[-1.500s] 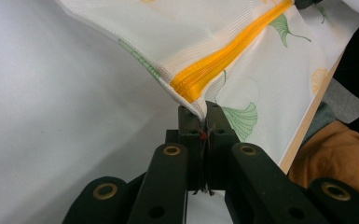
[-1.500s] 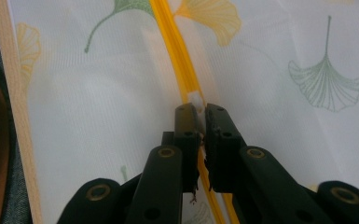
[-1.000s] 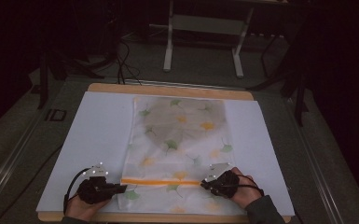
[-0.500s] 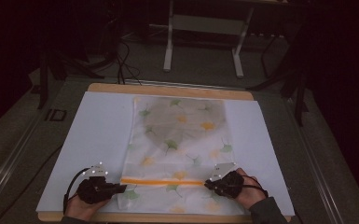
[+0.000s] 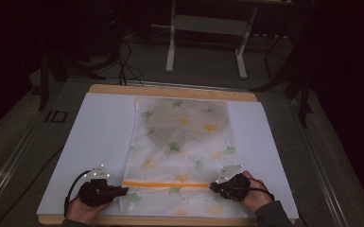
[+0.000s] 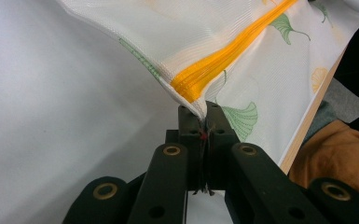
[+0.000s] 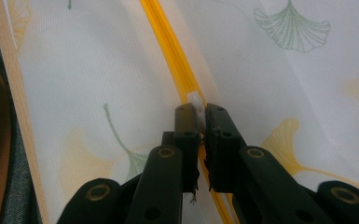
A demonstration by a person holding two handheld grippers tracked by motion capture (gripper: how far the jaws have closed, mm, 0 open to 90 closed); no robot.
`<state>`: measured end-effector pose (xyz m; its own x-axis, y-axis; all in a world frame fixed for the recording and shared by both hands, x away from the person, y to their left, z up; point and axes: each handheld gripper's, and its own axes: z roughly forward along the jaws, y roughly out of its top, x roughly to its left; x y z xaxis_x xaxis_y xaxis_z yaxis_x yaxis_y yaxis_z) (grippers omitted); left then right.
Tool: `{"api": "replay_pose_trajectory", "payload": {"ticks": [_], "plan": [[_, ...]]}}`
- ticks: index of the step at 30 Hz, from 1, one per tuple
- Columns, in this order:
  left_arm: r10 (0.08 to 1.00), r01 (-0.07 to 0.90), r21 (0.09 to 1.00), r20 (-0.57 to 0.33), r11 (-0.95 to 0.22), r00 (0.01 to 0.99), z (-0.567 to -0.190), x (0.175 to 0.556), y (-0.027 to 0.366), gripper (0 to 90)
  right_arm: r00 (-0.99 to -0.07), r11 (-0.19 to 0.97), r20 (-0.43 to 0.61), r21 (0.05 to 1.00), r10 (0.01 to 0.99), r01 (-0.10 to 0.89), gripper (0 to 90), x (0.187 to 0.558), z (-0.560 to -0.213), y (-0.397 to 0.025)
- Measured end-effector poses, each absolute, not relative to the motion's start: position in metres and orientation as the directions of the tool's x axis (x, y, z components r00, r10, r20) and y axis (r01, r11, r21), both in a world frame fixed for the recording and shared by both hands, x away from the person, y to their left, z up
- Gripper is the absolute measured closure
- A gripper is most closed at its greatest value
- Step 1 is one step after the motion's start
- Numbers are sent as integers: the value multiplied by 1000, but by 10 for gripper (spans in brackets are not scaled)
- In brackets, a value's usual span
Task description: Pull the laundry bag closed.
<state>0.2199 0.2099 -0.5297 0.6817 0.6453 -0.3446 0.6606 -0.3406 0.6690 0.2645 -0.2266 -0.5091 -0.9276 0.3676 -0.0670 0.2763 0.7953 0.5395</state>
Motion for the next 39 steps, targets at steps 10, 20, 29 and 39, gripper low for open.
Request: {"api": "replay_pose_trajectory", "payload": {"ticks": [10, 20, 29, 39], "plan": [[646, 660, 668, -342, -343, 682, -530, 220, 210, 882, -920, 783, -62, 550, 387, 292, 843, 265, -508, -242], [648, 661, 666, -340, -346, 682, -530, 220, 210, 882, -914, 774, -62, 556, 402, 303, 843, 265, -504, -252], [649, 661, 667, -338, -345, 681, -530, 219, 210, 882, -905, 765, -64, 561, 422, 317, 843, 265, -501, -263], [648, 661, 667, -340, -345, 681, -530, 219, 210, 881, -894, 753, -62, 566, 444, 335, 843, 264, -498, -276]]}}
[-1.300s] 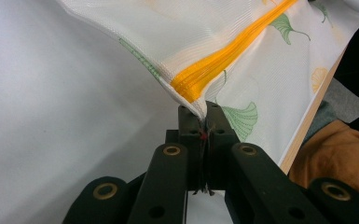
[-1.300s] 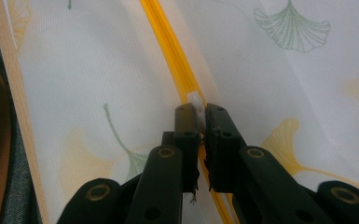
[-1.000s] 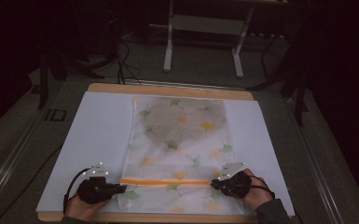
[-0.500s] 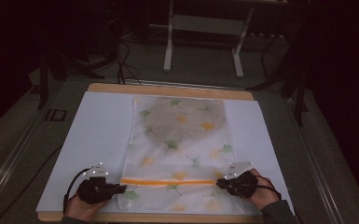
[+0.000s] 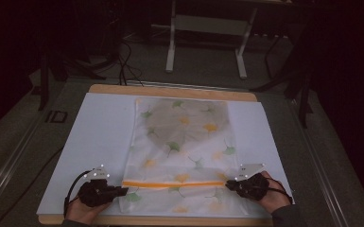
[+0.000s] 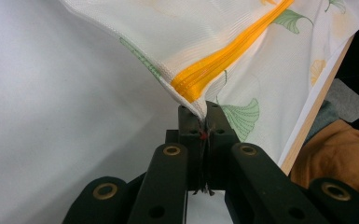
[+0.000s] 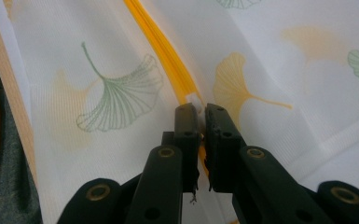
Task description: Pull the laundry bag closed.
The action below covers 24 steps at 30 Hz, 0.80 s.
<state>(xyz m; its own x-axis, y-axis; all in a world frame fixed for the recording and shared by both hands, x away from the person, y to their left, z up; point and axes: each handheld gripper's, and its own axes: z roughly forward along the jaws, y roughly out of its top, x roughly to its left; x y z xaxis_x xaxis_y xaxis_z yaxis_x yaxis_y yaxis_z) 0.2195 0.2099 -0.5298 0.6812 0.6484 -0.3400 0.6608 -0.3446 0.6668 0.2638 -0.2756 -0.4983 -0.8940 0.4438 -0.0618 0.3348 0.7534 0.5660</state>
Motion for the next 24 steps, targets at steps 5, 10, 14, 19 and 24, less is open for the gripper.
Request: {"api": "replay_pose_trajectory", "payload": {"ticks": [5, 10, 14, 19, 24], "plan": [[649, 661, 667, -340, -344, 681, -530, 219, 210, 882, -893, 756, -63, 560, 446, 338, 843, 263, -499, -278], [649, 662, 665, -340, -347, 681, -530, 219, 211, 882, -888, 756, -57, 551, 456, 353, 843, 263, -501, -282], [648, 661, 667, -341, -344, 681, -530, 219, 211, 881, -885, 752, -52, 552, 462, 360, 843, 262, -501, -286], [648, 660, 668, -340, -344, 681, -530, 219, 211, 882, -881, 751, -49, 546, 471, 372, 843, 262, -502, -290], [647, 662, 667, -343, -343, 681, -530, 219, 211, 882, -875, 742, -37, 547, 484, 387, 843, 262, -503, -297]]}}
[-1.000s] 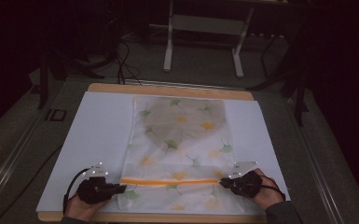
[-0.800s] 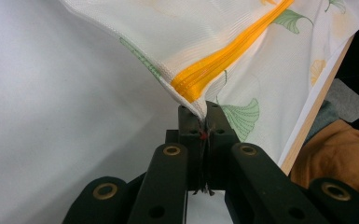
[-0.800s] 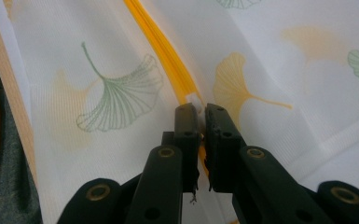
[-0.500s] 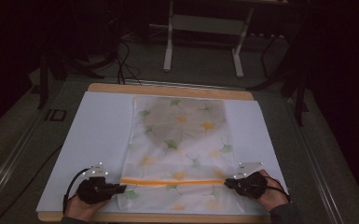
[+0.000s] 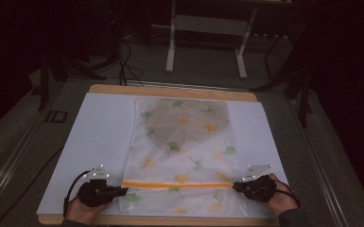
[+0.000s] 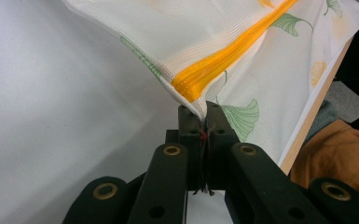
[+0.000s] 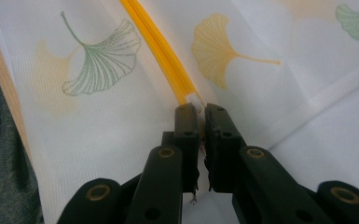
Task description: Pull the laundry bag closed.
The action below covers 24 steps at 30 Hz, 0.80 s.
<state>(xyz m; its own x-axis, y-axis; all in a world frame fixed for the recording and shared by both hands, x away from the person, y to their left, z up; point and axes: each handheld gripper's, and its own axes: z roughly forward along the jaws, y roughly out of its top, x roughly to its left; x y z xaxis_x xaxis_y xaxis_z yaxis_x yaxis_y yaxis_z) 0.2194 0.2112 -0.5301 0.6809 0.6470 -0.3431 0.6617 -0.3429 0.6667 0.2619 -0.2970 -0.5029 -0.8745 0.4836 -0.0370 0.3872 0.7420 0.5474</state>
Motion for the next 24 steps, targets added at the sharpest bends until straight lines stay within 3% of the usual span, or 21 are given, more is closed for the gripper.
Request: {"api": "replay_pose_trajectory", "payload": {"ticks": [19, 24], "plan": [[643, 658, 666, -340, -351, 686, -531, 217, 209, 879, -855, 718, -5, 546, 518, 432, 842, 257, -508, -315], [646, 653, 665, -326, -363, 690, -530, 215, 207, 825, -849, 710, 17, 540, 528, 452, 812, 259, -509, -318]]}}
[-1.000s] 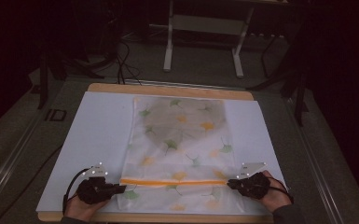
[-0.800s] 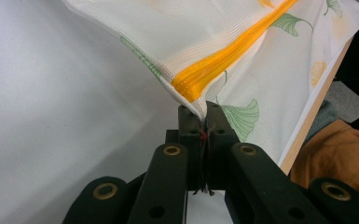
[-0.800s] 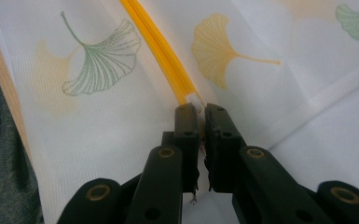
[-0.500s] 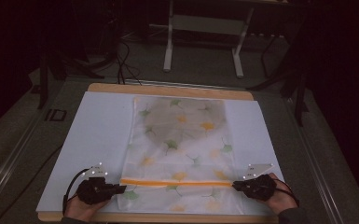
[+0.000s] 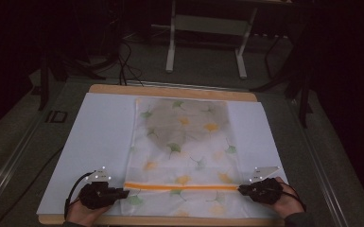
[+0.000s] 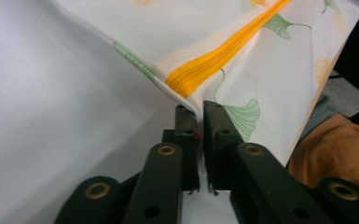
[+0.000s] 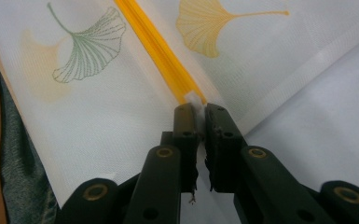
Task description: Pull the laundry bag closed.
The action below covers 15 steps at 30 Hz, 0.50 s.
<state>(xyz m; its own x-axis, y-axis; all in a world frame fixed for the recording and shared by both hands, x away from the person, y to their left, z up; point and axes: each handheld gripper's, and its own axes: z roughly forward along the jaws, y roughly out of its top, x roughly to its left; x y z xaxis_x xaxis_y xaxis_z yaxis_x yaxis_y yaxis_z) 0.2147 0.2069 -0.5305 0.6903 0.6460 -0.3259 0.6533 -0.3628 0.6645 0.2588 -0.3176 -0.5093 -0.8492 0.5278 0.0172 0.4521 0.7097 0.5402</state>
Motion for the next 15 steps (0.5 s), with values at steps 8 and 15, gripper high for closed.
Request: {"api": "replay_pose_trajectory", "payload": {"ticks": [8, 15], "plan": [[661, 640, 698, -319, -321, 679, -526, 213, 217, 728, -826, 685, 13, 552, 564, 477, 707, 260, -509, -326], [683, 619, 735, -304, -275, 664, -522, 211, 225, 684, -823, 649, 18, 606, 568, 461, 623, 261, -505, -327]]}}
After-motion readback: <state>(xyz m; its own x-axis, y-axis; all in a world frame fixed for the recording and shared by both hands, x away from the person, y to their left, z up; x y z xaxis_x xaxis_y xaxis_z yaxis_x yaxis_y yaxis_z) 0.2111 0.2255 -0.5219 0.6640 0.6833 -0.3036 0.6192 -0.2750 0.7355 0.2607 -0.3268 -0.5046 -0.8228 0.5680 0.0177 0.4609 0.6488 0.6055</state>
